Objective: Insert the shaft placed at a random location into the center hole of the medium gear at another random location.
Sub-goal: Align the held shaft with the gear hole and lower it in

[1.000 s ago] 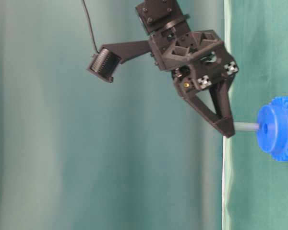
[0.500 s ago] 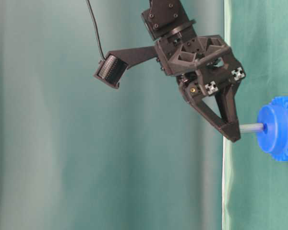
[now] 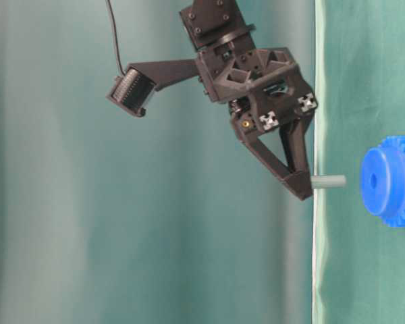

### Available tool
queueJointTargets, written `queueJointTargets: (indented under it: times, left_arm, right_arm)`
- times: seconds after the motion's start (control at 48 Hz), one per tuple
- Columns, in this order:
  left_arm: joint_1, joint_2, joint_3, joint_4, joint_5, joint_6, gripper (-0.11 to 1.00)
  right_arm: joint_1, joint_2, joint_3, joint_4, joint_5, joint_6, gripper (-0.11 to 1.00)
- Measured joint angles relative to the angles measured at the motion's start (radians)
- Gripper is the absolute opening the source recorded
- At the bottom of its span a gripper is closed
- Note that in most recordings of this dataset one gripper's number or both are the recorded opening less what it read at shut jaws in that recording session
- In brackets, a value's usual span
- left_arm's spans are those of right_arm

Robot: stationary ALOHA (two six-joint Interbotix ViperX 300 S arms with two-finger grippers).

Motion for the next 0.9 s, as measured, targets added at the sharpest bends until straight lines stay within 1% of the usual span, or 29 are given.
queueJointTargets:
  times: [0.208,0.521,0.896]
  left_arm:
    - [0.005,-0.002,0.000,0.002,0.000,0.000,0.00]
    - [0.006,0.000,0.000,0.000,0.000,0.000,0.00]
    - [0.006,-0.002,-0.002,0.000,0.000,0.000,0.00]
  right_arm:
    - [0.014,0.000,0.003,0.000,0.009,0.002,0.13]
    - [0.014,0.012,0.003,0.000,0.006,0.002,0.13]
    - [0.015,0.081,0.003,0.000,-0.048,0.000,0.13]
